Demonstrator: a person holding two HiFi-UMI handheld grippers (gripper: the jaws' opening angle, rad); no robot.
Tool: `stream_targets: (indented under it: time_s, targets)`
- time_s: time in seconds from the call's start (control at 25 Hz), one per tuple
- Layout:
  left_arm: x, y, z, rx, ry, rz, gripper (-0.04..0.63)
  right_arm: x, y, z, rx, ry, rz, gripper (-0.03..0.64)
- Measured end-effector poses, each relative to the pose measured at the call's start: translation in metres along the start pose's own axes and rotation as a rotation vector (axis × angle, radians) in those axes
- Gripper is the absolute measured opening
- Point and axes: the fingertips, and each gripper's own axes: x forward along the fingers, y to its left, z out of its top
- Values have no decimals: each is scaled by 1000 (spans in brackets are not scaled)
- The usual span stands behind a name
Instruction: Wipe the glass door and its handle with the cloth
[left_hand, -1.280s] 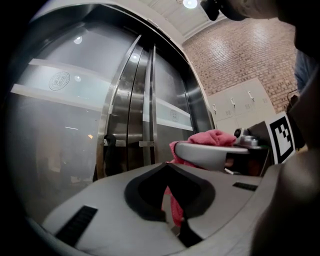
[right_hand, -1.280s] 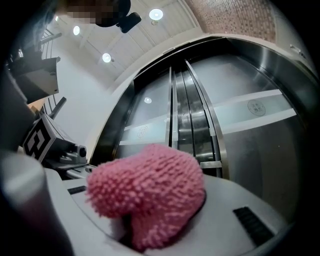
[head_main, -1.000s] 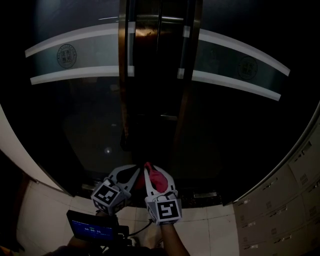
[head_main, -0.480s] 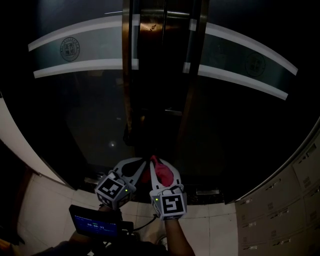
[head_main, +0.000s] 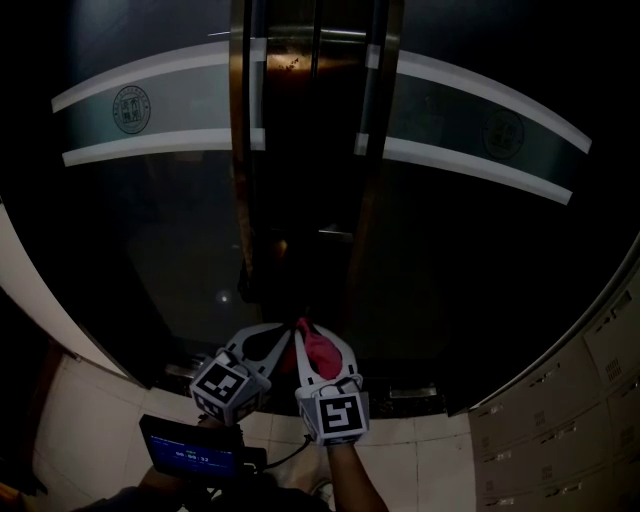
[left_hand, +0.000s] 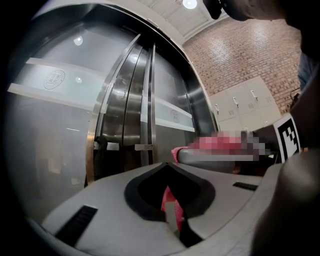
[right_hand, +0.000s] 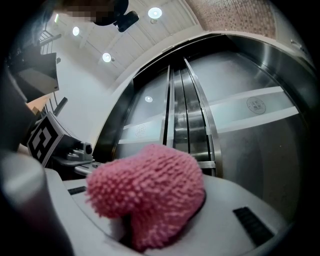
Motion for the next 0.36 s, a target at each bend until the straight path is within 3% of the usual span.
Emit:
stream_targets:
  time_s: [0.36]
  targets:
    - [6, -6, 5, -27, 11, 9, 3, -2, -8, -3, -3, 2, 3, 55]
